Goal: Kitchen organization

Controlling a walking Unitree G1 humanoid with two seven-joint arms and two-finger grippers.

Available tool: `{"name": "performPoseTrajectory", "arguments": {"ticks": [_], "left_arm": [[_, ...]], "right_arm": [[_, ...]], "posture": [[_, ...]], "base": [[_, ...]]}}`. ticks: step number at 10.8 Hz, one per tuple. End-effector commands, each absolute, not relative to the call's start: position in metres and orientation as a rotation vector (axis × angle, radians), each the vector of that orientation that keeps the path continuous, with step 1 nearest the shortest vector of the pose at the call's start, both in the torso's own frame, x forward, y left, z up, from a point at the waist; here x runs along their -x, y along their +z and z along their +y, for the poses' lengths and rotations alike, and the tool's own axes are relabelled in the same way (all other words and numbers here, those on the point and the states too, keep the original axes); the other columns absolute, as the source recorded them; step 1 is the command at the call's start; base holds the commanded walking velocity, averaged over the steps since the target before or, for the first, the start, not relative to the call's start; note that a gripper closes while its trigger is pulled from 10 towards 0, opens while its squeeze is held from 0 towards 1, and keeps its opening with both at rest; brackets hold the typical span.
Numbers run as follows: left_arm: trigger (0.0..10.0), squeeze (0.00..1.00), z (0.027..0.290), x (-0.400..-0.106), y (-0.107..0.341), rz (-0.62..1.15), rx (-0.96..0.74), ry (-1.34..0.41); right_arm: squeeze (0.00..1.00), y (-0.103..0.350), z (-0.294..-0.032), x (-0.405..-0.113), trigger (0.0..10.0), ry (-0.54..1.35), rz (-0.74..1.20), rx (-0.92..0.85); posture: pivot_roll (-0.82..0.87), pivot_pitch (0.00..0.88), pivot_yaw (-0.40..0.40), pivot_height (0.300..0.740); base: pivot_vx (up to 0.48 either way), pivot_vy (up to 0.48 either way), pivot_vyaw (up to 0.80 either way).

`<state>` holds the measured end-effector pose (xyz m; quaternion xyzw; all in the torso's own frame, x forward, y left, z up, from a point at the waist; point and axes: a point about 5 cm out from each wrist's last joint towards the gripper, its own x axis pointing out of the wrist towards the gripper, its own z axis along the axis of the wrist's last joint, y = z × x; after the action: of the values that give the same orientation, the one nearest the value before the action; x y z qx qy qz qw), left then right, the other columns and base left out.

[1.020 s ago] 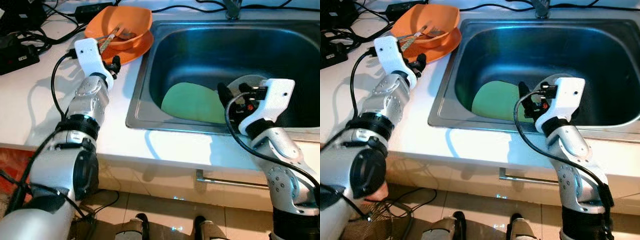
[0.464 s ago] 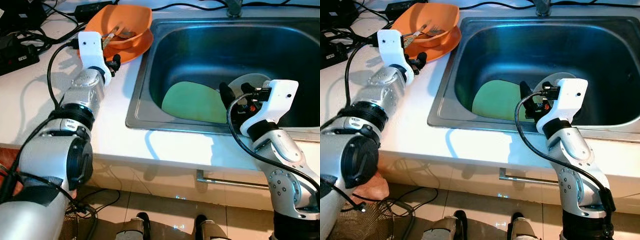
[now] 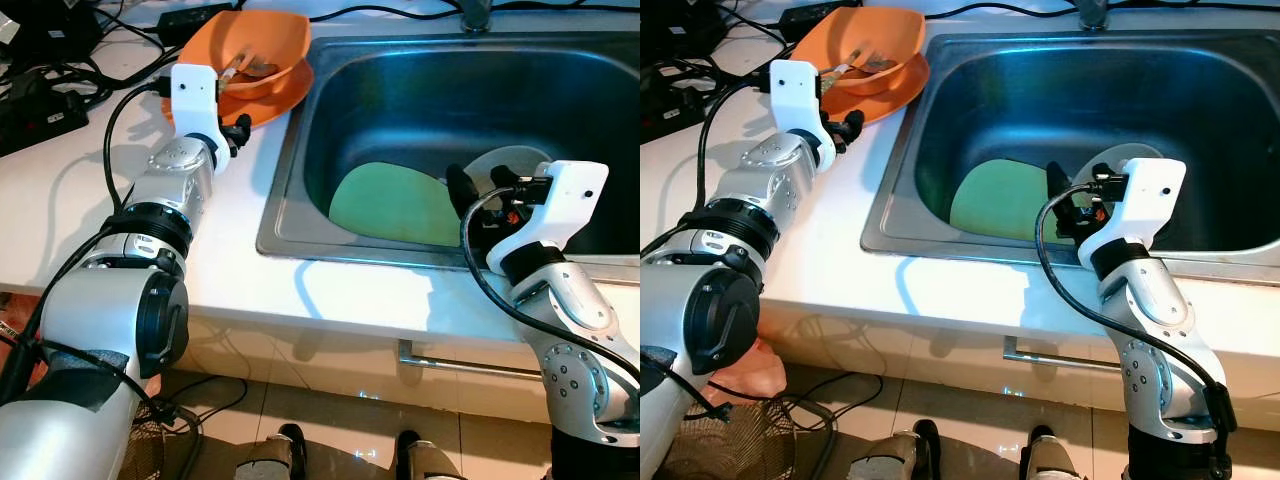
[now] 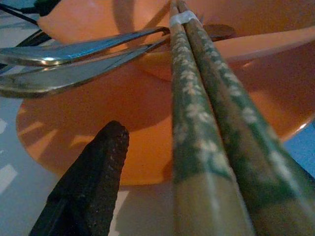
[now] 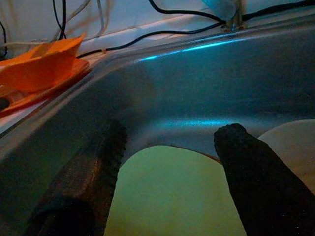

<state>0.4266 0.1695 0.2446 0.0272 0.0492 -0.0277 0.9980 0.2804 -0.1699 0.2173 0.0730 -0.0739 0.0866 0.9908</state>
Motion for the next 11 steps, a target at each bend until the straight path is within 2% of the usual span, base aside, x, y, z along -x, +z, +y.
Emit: {"name": "performPoseTrajectory", "arguments": {"ticks": [1, 6, 11], "left_arm": [[10.0, 0.0, 0.166, -0.421, 0.209, 0.275, -0.099, -0.094], [10.0, 0.0, 0.17, -0.419, 0.209, 0.329, -0.12, -0.148], [10.0, 0.0, 0.185, -0.414, 0.202, 0.397, -0.163, -0.237]], "right_arm": [[0.0, 0.199, -0.169, -0.279, 10.0, 0.167, -0.054, -0.162], [0.0, 0.199, -0.169, -0.281, 10.0, 0.162, -0.055, -0.165], [0.0, 0.2, -0.17, -0.284, 10.0, 0.169, -0.061, -0.162]], "posture": [[-0.07, 0.277, 0.167, 0.74], [-0.06, 0.268, 0.169, 0.74], [-0.04, 0.254, 0.158, 0.74]], "base": [[0.0, 0.0, 0.0], [0.0, 0.0, 0.0], [0.0, 0.0, 0.0]]}}
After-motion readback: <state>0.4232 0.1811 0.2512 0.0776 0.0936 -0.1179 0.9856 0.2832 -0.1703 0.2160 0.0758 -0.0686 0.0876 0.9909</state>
